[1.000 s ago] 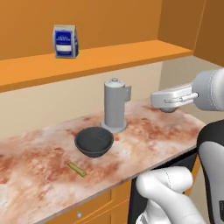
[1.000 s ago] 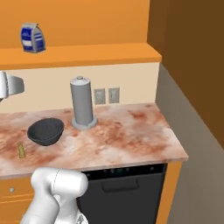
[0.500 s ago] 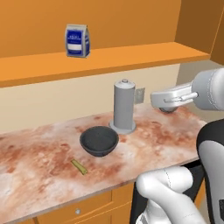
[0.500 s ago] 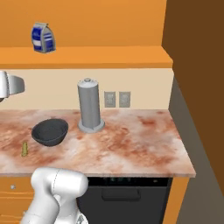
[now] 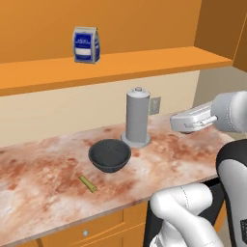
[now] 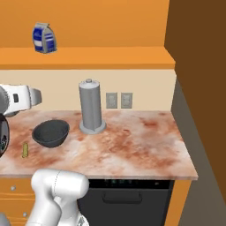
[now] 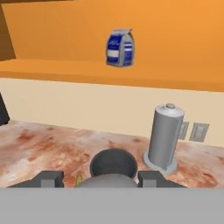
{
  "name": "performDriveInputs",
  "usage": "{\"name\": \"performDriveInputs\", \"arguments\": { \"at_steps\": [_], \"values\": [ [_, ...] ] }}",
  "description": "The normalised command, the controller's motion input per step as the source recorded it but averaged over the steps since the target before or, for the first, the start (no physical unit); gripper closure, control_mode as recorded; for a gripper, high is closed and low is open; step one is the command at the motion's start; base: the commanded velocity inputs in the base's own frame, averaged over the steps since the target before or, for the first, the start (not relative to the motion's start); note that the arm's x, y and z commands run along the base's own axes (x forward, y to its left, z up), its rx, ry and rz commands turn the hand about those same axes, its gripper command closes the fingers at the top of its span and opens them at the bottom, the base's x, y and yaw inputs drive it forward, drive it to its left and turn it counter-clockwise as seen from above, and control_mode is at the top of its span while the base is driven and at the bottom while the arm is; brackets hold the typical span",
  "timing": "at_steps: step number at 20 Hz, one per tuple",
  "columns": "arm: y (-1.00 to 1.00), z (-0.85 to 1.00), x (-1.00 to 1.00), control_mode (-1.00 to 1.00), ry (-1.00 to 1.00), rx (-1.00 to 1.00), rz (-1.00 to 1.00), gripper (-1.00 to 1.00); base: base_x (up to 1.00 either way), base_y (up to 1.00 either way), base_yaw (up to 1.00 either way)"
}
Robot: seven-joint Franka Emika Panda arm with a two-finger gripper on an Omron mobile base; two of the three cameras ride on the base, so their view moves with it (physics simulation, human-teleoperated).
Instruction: Pick the egg and butter from the fridge and place them by the bowl for mixing.
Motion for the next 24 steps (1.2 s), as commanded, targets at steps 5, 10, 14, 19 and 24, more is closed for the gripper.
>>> {"name": "performDriveInputs", "arguments": {
  "at_steps": [5, 10, 14, 19, 24],
  "values": [
    [-0.28, -0.92, 0.22, -1.0, 0.06, 0.0, 0.0, 1.0, 0.0, 0.0, 0.0],
    [-0.2, -0.76, 0.53, -1.0, 0.09, 0.0, 0.0, 1.0, 0.0, 0.0, 0.0],
    [-0.07, -0.49, 0.51, -1.0, -0.09, 0.0, 0.04, 1.0, 0.0, 0.0, 0.0],
    [-0.11, -0.76, 0.53, -1.0, -0.03, 0.0, 0.01, 1.0, 0.0, 0.0, 0.0],
    [-0.14, -0.91, 0.54, -1.0, 0.0, 0.0, 0.0, 1.0, 0.0, 0.0, 0.0]
  ]
}}
